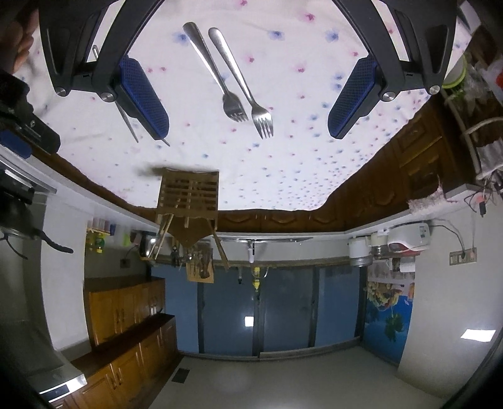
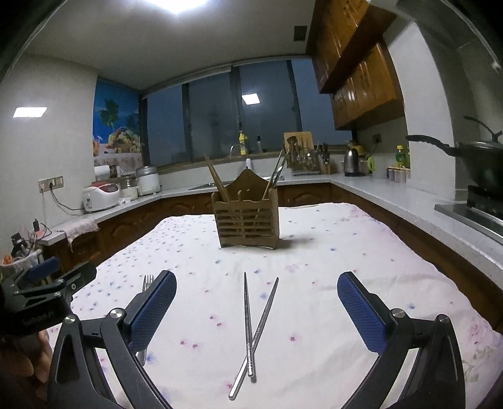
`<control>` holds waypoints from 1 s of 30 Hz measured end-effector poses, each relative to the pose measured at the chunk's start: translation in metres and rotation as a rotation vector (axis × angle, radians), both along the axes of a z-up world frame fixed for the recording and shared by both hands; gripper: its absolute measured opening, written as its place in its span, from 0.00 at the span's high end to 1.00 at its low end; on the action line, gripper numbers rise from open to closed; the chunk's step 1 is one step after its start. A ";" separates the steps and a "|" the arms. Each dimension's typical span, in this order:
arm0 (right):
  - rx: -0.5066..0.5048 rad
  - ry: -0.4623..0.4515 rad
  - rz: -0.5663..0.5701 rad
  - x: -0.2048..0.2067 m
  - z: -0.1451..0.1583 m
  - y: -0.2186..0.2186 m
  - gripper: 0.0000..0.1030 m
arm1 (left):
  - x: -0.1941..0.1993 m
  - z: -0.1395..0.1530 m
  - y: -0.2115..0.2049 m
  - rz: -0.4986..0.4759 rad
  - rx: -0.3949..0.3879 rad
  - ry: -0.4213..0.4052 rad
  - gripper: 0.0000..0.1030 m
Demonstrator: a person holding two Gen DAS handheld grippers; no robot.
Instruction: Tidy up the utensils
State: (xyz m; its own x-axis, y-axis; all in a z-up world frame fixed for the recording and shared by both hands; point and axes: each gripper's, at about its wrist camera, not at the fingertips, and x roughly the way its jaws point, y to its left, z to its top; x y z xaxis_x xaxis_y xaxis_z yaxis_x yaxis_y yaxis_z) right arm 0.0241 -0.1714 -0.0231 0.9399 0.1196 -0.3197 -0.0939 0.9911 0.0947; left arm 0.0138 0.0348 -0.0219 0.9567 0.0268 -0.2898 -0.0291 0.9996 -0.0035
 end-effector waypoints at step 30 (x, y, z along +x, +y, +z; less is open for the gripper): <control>0.047 0.013 0.003 -0.002 -0.009 -0.010 0.00 | -0.004 0.000 0.003 0.024 0.000 -0.003 0.01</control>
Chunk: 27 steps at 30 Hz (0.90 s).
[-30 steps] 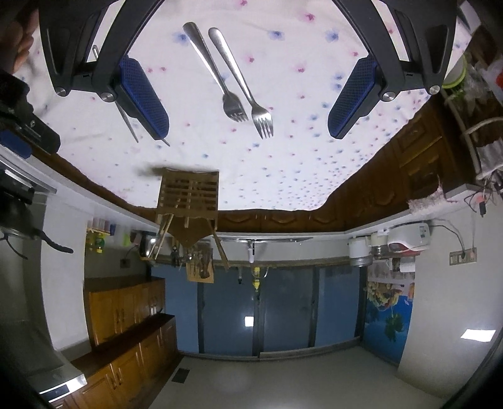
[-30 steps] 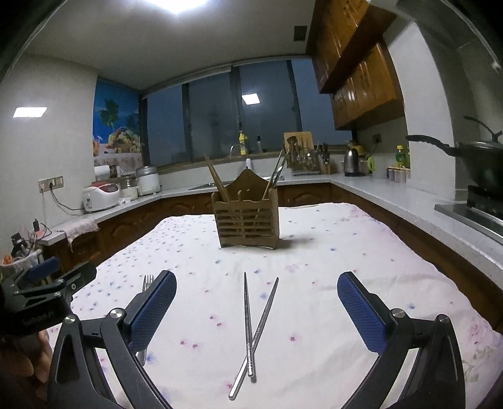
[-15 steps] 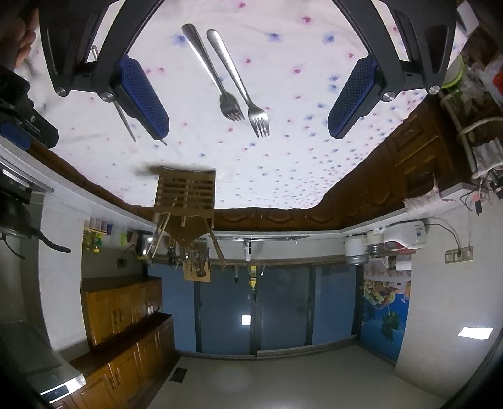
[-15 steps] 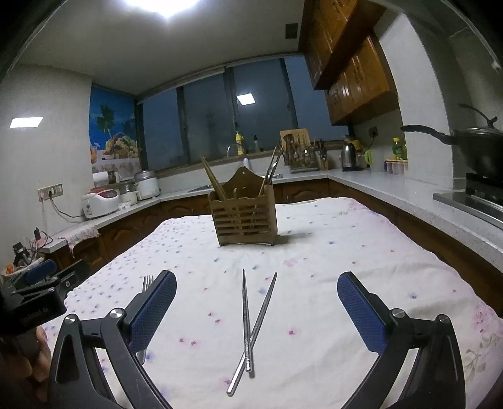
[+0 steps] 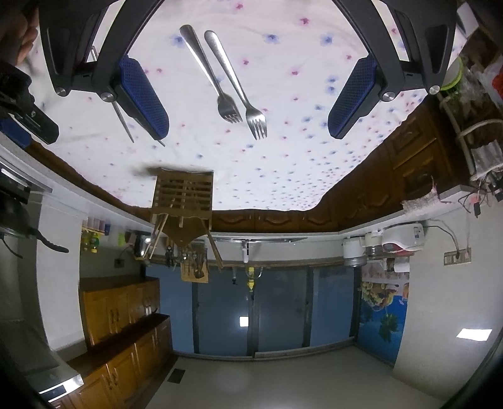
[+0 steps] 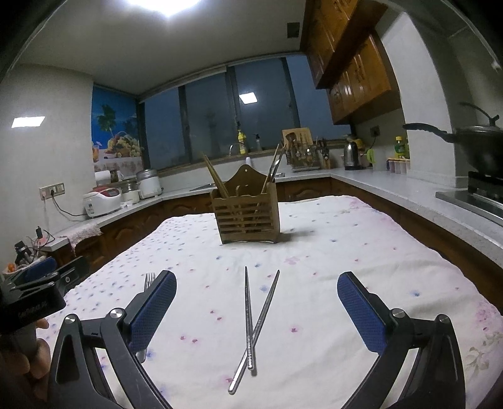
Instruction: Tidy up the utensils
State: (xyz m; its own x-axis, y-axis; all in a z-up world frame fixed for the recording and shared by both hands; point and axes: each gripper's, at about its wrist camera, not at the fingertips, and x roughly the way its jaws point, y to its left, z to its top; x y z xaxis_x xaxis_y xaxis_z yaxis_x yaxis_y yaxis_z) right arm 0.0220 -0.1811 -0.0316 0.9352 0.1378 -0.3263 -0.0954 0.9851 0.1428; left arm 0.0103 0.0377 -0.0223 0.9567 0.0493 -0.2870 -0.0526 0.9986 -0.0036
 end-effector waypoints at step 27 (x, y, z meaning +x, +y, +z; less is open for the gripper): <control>0.005 -0.002 0.002 -0.001 0.001 0.001 0.00 | -0.002 0.000 -0.003 0.004 0.028 -0.008 0.01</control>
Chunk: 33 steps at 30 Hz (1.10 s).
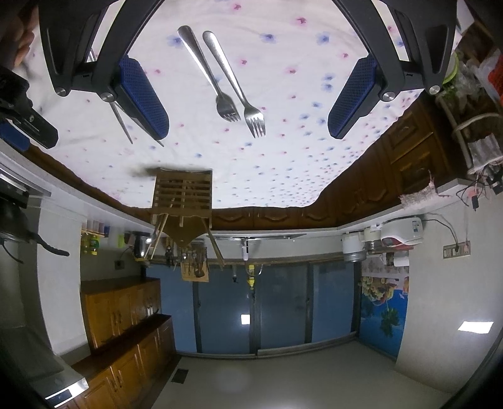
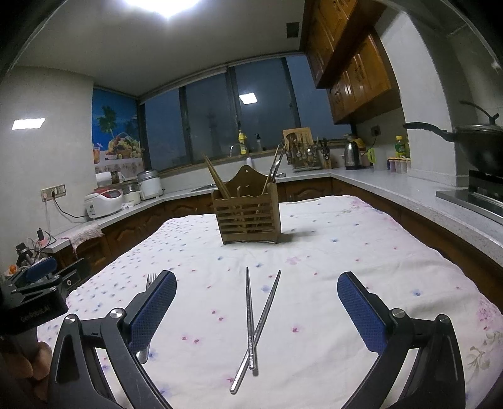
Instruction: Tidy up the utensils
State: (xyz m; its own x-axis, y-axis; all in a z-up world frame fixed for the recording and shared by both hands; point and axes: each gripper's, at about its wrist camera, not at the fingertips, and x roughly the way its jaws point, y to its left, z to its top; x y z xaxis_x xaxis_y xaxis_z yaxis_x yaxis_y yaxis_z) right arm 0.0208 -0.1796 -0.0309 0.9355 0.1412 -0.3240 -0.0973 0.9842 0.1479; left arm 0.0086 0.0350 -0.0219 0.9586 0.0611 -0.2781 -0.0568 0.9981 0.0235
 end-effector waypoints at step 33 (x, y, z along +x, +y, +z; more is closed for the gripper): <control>0.006 -0.014 0.008 -0.002 0.003 0.005 0.00 | -0.003 -0.001 -0.002 -0.002 0.004 -0.004 0.01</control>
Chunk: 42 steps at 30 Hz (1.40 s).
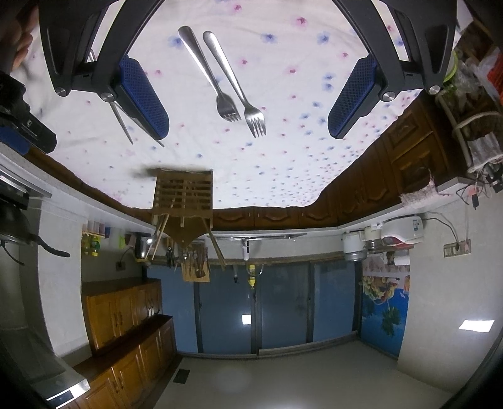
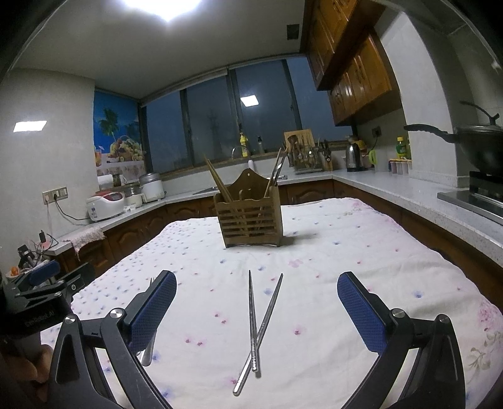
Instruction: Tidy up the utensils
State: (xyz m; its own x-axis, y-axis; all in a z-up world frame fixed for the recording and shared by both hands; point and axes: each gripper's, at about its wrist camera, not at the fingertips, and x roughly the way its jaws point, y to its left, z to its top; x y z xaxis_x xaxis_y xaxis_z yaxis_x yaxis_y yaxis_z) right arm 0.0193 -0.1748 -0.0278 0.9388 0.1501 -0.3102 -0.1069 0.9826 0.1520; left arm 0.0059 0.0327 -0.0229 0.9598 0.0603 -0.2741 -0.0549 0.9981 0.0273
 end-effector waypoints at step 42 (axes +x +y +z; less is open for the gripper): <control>0.002 0.000 0.001 0.000 0.000 0.001 0.00 | -0.001 -0.001 -0.005 -0.015 0.000 0.006 0.01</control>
